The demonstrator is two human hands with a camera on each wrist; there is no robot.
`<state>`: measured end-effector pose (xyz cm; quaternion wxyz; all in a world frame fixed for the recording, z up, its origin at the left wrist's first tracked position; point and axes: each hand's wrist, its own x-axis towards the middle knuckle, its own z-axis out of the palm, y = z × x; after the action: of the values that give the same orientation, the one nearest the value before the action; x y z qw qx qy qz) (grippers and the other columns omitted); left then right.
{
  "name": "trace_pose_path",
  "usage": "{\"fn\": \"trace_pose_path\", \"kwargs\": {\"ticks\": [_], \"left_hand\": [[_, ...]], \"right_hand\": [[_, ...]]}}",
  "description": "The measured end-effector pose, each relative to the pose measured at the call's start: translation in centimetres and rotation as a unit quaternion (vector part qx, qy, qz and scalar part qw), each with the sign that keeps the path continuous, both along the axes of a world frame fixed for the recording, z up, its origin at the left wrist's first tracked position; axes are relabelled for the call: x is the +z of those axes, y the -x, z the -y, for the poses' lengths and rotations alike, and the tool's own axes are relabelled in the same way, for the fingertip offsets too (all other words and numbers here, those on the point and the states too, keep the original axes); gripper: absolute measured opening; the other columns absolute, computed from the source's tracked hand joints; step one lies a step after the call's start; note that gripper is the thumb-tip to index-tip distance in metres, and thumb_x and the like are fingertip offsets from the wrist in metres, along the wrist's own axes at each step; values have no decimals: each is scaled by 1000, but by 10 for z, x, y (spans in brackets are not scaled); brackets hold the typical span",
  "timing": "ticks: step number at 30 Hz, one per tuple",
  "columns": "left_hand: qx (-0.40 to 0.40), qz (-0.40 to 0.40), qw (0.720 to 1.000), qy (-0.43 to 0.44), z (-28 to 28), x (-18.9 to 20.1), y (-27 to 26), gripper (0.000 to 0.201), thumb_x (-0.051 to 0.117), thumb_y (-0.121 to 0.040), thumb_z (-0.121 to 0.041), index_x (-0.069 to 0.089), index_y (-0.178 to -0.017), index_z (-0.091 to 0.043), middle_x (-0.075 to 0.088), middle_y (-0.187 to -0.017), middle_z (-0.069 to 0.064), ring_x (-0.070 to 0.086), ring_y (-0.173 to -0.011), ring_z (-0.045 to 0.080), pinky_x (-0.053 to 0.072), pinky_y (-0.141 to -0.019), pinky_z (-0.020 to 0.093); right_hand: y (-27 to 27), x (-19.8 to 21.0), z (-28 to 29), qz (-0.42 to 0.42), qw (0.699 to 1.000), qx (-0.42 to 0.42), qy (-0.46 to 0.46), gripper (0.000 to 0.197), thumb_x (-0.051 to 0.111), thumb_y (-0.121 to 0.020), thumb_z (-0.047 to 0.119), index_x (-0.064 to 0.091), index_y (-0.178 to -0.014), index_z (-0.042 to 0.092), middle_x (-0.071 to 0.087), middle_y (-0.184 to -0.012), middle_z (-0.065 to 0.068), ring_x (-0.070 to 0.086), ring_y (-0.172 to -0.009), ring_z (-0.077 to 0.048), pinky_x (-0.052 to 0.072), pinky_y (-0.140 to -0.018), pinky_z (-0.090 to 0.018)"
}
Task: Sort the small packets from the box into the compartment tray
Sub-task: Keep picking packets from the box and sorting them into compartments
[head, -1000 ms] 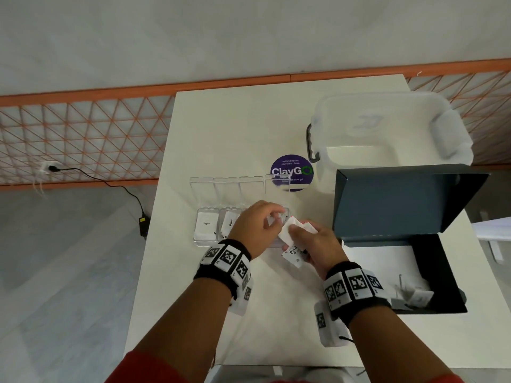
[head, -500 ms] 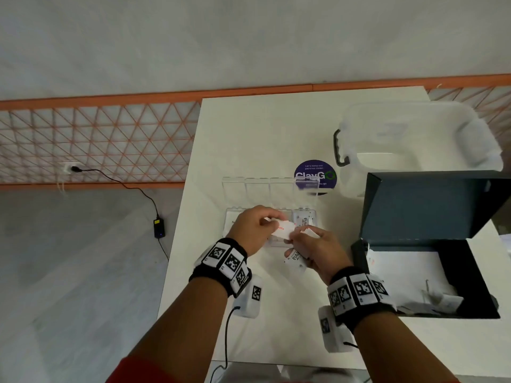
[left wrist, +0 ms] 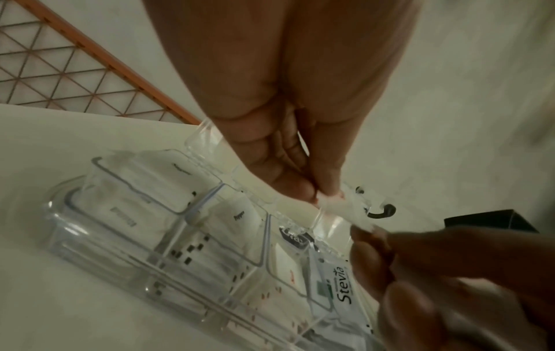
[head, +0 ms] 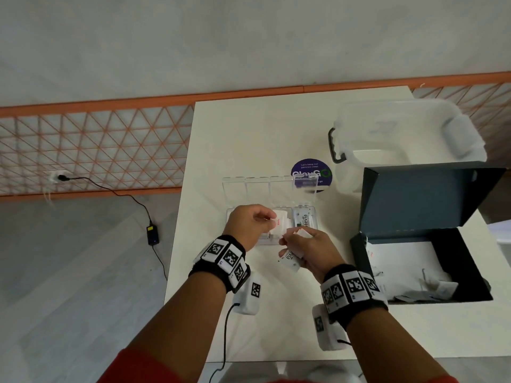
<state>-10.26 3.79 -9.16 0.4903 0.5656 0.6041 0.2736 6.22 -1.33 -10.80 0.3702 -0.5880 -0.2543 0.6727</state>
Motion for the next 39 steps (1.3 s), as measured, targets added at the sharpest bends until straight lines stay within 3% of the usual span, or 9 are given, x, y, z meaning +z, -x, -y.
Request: {"fn": "trace_pose_path", "kwargs": {"ticks": [6,11,15,18,21,25,29,35,39], "left_hand": [[-4,-97,995,9,-13,-15,-20,16,74,-79,-9,73,-88,-22,70,-85,-6,62,-75,4,46,-69,11],[-74,-227,971,-16,-14,-30,-42,18,72,-81,-14,71,-99,-18,67,-103,1,61,-91,17,50,-84,28],[-153,-355,917,-94,-10,-34,-46,14,68,-84,-21,66,-98,-21,58,-111,0,54,-104,22,44,-91,35],[-143,-368,911,-114,-7,-34,-48,14,67,-85,-25,67,-98,-21,50,-114,-1,51,-103,20,43,-92,34],[-107,-297,941,-121,-6,-27,-48,10,63,-85,-25,69,-93,-21,53,-106,-3,53,-90,13,46,-86,32],[-112,1,993,35,0,-12,-49,23,77,-75,-29,68,-95,-32,62,-82,-13,58,-64,-2,52,-74,26],[-117,7,991,59,3,-11,-47,41,84,-67,-16,64,-96,-39,62,-84,-13,61,-63,1,53,-72,25],[-24,76,994,72,5,-10,-41,26,66,-84,-2,69,-84,-27,71,-70,-7,66,-63,6,52,-60,18],[-5,76,995,68,9,-7,-44,31,54,-92,0,69,-82,-24,67,-90,-3,69,-77,11,56,-61,21]], "right_hand": [[-19,-1,6,-48,998,-45,23,29,36,-93,5,60,-110,7,74,-86,-13,70,-71,-32,51,-58,-32],[-38,-1,10,-35,998,-56,3,25,41,-93,1,54,-114,2,75,-101,-15,71,-73,-32,55,-62,-38],[-46,-3,10,-2,999,-38,1,23,48,-94,2,62,-112,-2,74,-97,-21,70,-71,-29,51,-63,-36],[-49,-6,7,14,999,-37,-5,17,54,-95,5,66,-106,0,73,-87,-21,70,-67,-26,46,-67,-40],[-49,-6,3,30,999,-19,-11,12,59,-96,11,66,-102,2,71,-88,-20,70,-65,-26,43,-64,-39],[-46,-3,-5,28,999,15,-12,13,58,-99,16,68,-99,7,69,-78,-19,61,-56,-21,38,-47,-23],[-45,-1,-12,-7,1000,29,3,18,51,-99,11,68,-104,7,68,-80,-19,59,-69,-29,42,-55,-28],[-51,-4,-14,-7,999,48,-8,25,50,-92,-6,68,-102,7,72,-81,-19,67,-66,-28,43,-51,-25],[-51,-9,-12,-6,996,82,-16,11,60,-93,0,69,-92,7,74,-79,-11,70,-62,-19,46,-48,-23]]}}
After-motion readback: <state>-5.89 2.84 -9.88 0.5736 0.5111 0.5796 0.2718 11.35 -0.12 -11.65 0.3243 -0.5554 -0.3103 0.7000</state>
